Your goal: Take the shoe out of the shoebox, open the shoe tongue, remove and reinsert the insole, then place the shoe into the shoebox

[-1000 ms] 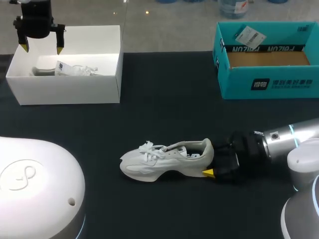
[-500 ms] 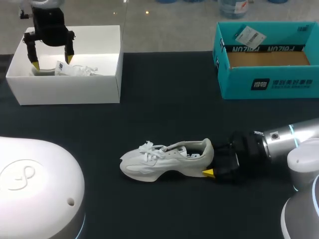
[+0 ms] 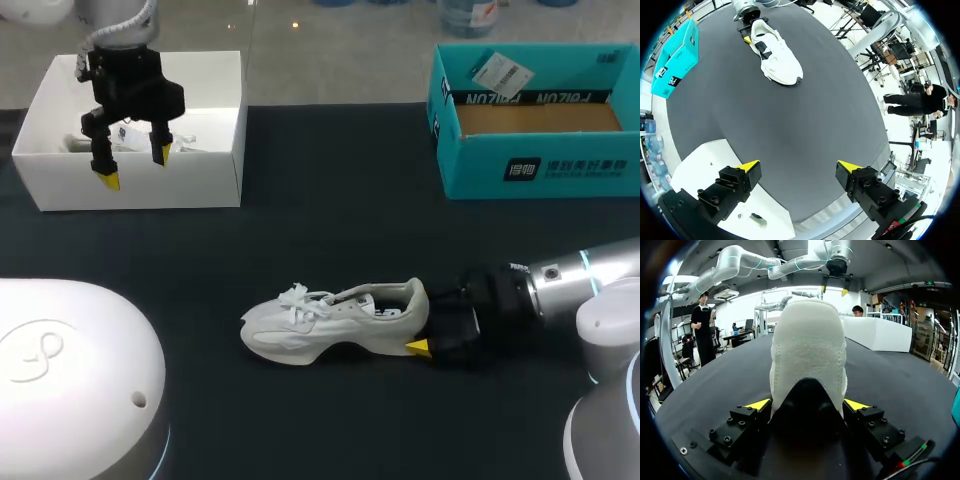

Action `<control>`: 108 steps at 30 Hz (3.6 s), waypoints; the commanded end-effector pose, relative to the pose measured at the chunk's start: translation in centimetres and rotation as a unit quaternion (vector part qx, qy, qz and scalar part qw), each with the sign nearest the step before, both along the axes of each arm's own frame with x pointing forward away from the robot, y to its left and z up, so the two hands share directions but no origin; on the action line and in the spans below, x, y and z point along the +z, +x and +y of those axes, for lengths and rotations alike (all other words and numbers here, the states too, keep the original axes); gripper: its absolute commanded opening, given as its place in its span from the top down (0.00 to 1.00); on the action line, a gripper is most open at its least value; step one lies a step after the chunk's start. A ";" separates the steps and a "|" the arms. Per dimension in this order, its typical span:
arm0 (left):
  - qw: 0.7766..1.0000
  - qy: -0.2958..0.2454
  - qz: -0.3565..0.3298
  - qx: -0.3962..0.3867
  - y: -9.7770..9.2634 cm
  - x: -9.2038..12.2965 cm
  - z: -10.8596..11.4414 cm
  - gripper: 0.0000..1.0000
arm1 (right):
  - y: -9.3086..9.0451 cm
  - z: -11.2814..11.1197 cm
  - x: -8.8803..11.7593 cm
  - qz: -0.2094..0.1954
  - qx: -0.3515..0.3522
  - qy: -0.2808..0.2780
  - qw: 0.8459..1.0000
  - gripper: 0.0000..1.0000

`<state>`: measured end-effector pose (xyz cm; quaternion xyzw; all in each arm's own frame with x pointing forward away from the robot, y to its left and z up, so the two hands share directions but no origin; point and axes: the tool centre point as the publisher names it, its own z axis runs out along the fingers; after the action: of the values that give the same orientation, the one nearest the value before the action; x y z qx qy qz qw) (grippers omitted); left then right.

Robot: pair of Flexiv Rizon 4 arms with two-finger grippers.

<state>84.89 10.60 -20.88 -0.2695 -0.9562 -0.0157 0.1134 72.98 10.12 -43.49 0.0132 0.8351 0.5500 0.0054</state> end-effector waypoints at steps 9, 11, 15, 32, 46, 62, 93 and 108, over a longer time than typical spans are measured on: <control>1.000 0.002 -0.001 -0.001 -0.1 0.0 -0.1 0.00 | 0.0 0.3 -0.7 0.000 -0.001 -0.001 1.000 1.00; 1.000 0.002 -0.001 -0.001 -0.1 0.0 -0.1 0.00 | 0.0 0.3 -0.7 0.000 -0.001 -0.001 1.000 1.00; 1.000 0.002 -0.001 -0.001 -0.1 0.0 -0.1 0.00 | 0.0 0.3 -0.7 0.000 -0.001 -0.001 1.000 1.00; 0.932 0.078 -0.123 0.331 -4.0 -0.8 -3.1 0.00 | 0.0 0.3 -0.7 0.000 -0.001 -0.001 1.000 1.00; 0.872 0.058 -0.080 0.480 -11.2 -2.2 -10.7 0.00 | 0.0 0.3 -0.7 0.000 -0.001 -0.001 1.000 1.00; 0.877 0.064 -0.059 0.472 -12.9 -2.3 -12.8 0.00 | 0.0 0.3 -0.7 0.000 -0.001 -0.001 1.000 1.00; 0.573 0.158 -0.161 0.788 -18.7 -3.6 -19.8 0.00 | 0.0 0.3 -0.7 0.000 -0.001 -0.001 1.000 1.00; 0.519 0.089 -0.156 0.836 -18.1 -4.0 -21.7 0.00 | 0.0 0.3 -0.7 0.000 -0.001 -0.001 1.000 1.00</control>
<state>67.42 -11.38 -24.22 0.6749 -0.7344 -0.0562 -0.0443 72.99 10.12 -43.50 0.0133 0.8349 0.5502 0.0055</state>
